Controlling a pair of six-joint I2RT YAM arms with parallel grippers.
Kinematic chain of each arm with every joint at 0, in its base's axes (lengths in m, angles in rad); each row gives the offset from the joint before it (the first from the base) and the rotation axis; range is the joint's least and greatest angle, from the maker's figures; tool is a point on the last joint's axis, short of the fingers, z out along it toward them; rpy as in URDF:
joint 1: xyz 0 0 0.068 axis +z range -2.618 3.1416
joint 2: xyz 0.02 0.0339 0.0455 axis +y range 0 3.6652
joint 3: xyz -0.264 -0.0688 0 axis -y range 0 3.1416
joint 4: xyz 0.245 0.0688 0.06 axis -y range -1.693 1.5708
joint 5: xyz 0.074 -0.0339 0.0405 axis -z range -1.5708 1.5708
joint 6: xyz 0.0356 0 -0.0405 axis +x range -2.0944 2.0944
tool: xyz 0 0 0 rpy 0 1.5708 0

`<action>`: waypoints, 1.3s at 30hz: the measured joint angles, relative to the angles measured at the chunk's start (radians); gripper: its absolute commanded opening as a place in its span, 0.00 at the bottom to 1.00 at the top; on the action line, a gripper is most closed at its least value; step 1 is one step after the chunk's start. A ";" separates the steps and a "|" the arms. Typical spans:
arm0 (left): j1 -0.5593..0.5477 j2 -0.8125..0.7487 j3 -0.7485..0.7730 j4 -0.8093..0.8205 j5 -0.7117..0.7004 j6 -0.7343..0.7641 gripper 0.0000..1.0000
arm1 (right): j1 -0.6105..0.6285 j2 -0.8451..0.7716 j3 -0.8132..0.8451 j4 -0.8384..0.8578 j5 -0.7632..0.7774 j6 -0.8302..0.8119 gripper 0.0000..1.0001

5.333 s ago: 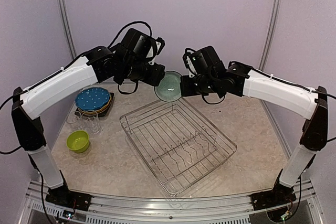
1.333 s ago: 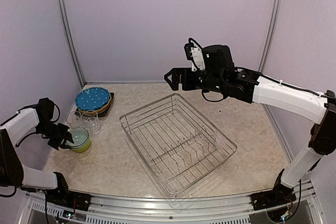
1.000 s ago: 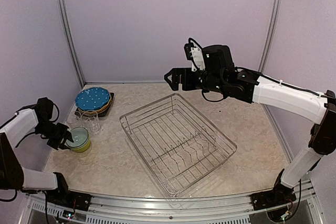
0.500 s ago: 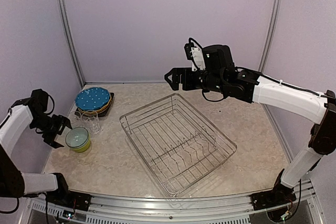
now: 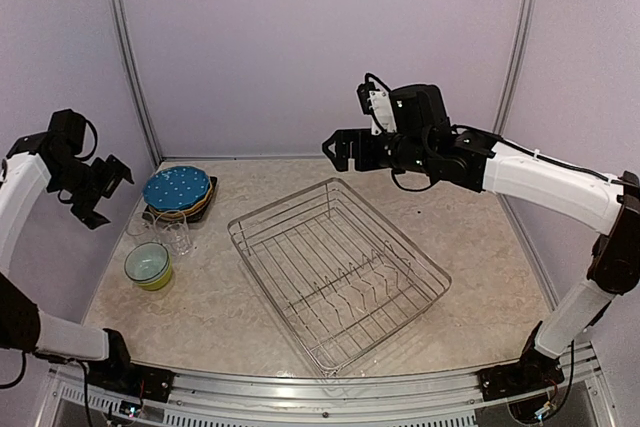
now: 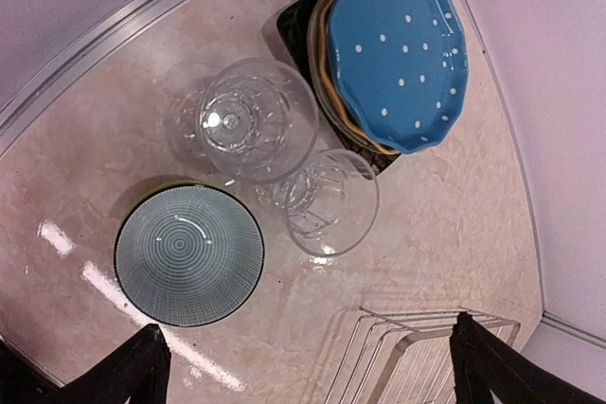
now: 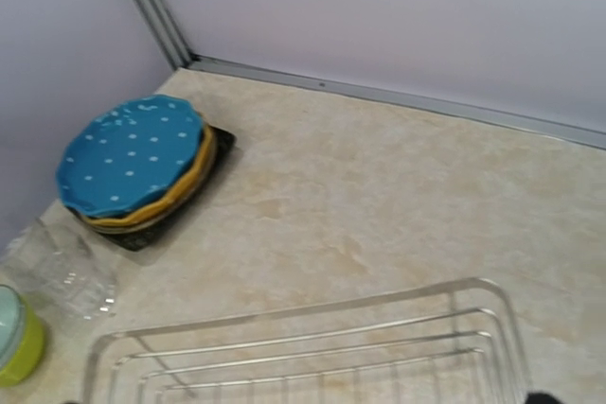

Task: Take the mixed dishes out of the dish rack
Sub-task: Reset both arms

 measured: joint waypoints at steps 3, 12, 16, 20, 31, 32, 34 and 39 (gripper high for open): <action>-0.040 0.056 0.098 -0.004 -0.013 0.032 0.99 | -0.031 0.000 0.003 -0.023 -0.010 -0.016 0.99; -0.231 0.240 0.372 -0.013 -0.085 0.127 0.99 | -0.160 -0.042 0.023 -0.107 -0.059 -0.067 0.99; -0.343 0.322 0.468 -0.014 -0.124 0.166 0.99 | -0.241 -0.095 0.000 -0.131 -0.082 -0.071 0.99; -0.437 0.396 0.523 -0.013 -0.161 0.204 0.99 | -0.302 -0.150 -0.053 -0.142 -0.098 -0.071 0.99; -0.684 0.497 0.531 0.032 -0.273 0.270 0.99 | -0.367 -0.245 -0.303 -0.145 -0.210 -0.084 0.99; -0.699 0.505 0.530 0.039 -0.277 0.268 0.99 | -0.367 -0.253 -0.329 -0.139 -0.222 -0.084 0.99; -0.721 0.516 0.520 0.061 -0.277 0.260 0.99 | -0.367 -0.266 -0.370 -0.129 -0.244 -0.083 0.99; -0.738 0.517 0.431 0.133 -0.268 0.214 0.99 | -0.367 -0.273 -0.425 -0.096 -0.282 -0.081 0.99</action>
